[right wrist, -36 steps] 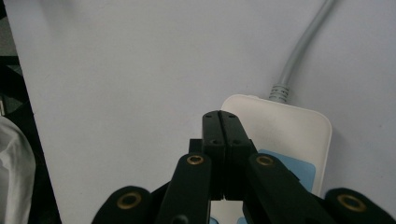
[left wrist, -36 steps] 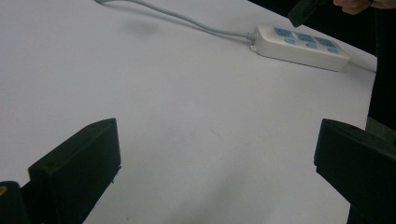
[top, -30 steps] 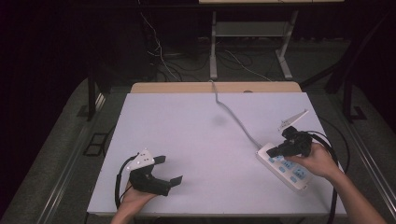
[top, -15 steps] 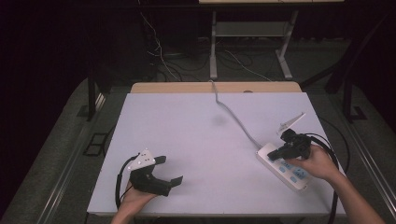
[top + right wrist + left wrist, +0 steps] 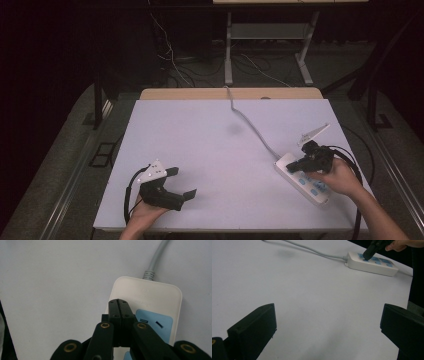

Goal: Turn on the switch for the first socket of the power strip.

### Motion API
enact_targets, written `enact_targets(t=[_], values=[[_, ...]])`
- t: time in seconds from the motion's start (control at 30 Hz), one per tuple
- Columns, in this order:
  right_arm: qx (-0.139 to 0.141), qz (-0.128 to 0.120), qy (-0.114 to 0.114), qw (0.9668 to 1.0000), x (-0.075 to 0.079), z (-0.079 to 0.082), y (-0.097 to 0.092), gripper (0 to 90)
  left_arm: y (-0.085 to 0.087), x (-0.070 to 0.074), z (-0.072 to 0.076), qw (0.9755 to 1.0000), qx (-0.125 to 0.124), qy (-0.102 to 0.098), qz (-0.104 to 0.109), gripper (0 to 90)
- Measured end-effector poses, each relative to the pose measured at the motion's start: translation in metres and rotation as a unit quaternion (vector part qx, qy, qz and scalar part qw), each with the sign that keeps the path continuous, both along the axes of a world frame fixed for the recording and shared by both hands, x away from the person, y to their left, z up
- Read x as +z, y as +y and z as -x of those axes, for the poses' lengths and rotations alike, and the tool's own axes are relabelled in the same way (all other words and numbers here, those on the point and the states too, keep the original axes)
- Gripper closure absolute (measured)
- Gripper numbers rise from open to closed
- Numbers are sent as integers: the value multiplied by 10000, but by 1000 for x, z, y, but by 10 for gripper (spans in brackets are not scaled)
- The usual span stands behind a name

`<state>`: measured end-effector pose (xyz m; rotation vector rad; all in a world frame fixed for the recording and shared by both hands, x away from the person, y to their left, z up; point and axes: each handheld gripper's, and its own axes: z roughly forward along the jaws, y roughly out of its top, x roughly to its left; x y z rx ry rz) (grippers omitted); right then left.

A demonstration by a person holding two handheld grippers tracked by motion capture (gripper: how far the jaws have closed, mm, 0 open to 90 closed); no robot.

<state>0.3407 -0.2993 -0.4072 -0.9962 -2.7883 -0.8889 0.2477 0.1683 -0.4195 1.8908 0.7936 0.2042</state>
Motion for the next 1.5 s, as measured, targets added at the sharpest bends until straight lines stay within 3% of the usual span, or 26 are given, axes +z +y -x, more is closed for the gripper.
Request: enact_targets(t=[1.0,1.5], values=[[-172,-163,-359,9991,-7,10,-3,900,-2,-1,0,10000,-12,-25,-40,0],[-196,-180,-233,9994,-6,7,-4,900,0,0,-1,10000,17,-13,-23,0]])
